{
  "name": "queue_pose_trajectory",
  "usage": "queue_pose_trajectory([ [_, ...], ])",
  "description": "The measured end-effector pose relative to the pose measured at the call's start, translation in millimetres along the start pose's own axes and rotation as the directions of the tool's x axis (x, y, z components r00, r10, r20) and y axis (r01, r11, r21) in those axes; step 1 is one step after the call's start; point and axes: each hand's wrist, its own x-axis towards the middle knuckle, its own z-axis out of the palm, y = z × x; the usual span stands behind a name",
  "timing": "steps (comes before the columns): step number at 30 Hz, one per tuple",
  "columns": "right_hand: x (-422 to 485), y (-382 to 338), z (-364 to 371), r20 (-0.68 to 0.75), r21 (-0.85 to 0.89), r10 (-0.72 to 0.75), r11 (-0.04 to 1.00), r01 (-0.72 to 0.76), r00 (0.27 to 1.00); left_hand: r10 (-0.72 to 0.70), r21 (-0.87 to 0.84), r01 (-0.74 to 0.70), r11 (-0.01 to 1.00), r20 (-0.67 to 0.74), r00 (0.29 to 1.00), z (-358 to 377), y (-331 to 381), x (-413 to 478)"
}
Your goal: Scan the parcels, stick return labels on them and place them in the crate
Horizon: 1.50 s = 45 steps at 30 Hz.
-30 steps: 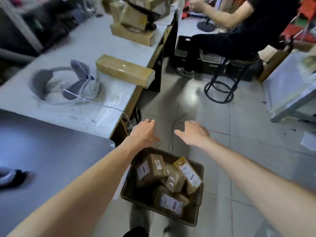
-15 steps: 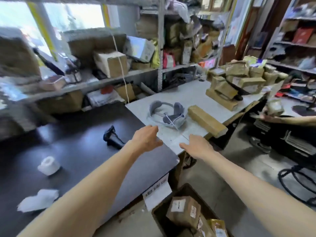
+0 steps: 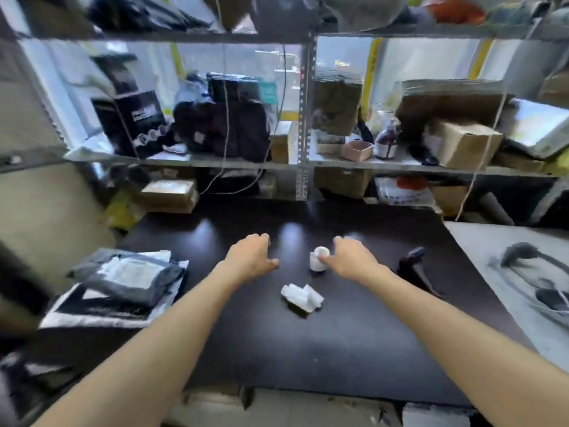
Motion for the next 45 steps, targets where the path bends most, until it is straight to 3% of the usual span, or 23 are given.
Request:
queue_pose_trajectory([
  [7,53.6,-158.1,39.6,0.062,0.060,-0.173,0.984,0.170,0.983,-0.198,-0.025,0.197,0.980,-0.035,0.980,-27.7,-141.8,-9.7],
  [13,93.5,-233.0,67.9,0.087,0.130,-0.245,0.964,0.233,0.966,-0.279,-0.059,0.277,0.959,-0.039,0.960,-40.3,-212.7,10.9],
  [25,213.0,-270.8,78.7,0.149,0.140,-0.306,0.948,0.287,0.940,-0.434,-0.215,0.417,0.883,-0.037,0.900,-48.3,-267.6,114.5],
  [35,312.8,-290.9,95.2,0.203,0.197,-0.245,0.959,0.206,0.948,-0.533,-0.288,0.530,0.798,0.074,0.843,-51.3,-337.6,217.9],
  [41,387.2,-338.1,117.4,0.211,0.185,-0.234,0.963,0.196,0.949,-0.603,-0.418,0.589,0.691,0.115,0.789,-44.5,-397.3,282.6],
  [45,446.9,-375.8,139.3,0.188,0.227,-0.234,0.955,0.190,0.954,-0.733,-0.631,0.620,0.467,0.115,0.670,-31.7,-439.1,329.9],
])
